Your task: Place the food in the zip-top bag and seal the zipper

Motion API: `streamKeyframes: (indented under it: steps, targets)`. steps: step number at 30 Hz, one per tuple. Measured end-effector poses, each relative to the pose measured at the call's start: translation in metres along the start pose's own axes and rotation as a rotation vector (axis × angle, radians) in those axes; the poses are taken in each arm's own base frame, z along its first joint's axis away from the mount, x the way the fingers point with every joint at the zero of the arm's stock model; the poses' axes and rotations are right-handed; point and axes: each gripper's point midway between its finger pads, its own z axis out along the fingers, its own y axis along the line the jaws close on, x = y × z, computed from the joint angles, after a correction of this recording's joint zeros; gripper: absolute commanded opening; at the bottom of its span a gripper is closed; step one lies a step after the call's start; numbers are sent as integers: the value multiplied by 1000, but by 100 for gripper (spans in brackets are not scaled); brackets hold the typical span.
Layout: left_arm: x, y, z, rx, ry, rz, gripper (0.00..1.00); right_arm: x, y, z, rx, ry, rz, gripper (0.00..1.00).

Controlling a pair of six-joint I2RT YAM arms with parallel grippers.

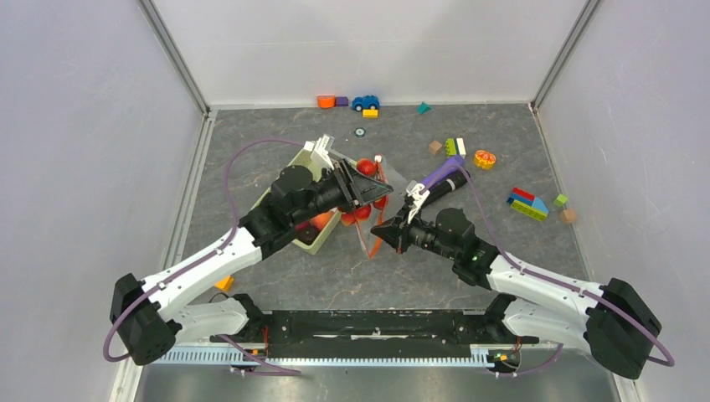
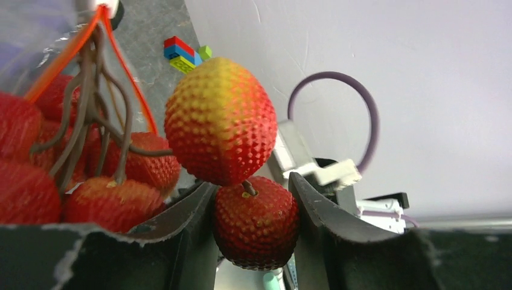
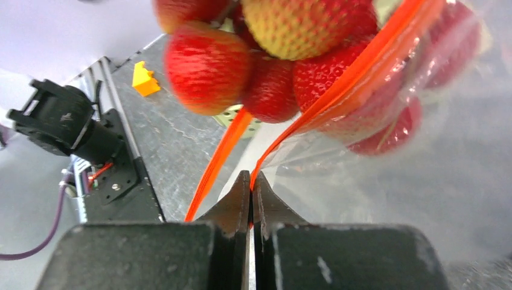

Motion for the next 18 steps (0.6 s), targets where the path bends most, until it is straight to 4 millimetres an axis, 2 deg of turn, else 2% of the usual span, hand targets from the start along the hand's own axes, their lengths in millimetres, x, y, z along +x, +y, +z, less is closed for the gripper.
streamKeyframes:
  steps: [4, 7, 14, 18]
  targets:
    - [0, 21, 6, -4, -64, -75, 2, -7, 14, 0, -74, -44, 33, 0]
    - [-1, 29, 9, -1, -94, -133, 2, -12, 22, 1, -115, -62, 42, 0]
    - [-16, 15, 9, 61, -171, -218, 2, 1, 13, 8, -76, -34, 30, 0]
    - [-16, 11, 10, 68, -166, -216, 2, 12, 10, 13, -62, -6, 18, 0]
